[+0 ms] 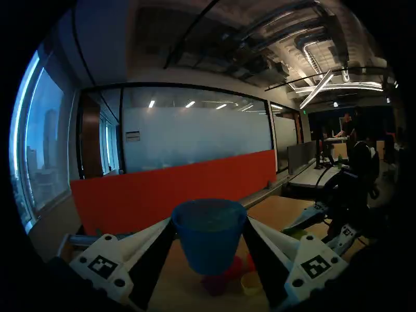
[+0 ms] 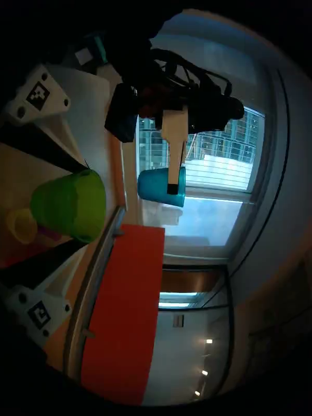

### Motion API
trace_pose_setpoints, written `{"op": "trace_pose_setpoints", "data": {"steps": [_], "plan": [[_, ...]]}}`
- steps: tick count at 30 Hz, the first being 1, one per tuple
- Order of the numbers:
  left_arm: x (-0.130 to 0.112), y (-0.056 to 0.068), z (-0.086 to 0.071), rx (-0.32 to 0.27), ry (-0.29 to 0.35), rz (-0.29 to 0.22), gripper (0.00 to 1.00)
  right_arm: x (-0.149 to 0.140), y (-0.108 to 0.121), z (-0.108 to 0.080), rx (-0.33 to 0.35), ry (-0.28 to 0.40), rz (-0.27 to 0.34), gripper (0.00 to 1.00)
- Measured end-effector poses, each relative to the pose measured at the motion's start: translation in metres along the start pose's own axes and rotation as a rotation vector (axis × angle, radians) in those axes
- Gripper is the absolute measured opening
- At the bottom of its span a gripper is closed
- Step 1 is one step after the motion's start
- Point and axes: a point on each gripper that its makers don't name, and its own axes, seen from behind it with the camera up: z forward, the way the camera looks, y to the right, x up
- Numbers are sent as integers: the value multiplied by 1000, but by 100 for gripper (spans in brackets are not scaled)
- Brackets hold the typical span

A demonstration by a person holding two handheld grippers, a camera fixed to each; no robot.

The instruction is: Pour water

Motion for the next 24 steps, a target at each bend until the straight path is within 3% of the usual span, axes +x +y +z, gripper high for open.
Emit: {"op": "trace_pose_setpoints", "data": {"steps": [17,24], "plan": [[-48,0,-4,11,-54,-39,87,-6,37,-43,-85,-24,2,91],[-59,0,-4,7,-79,-29,87,-9,50,-56,-115,-37,-1,91]]}}
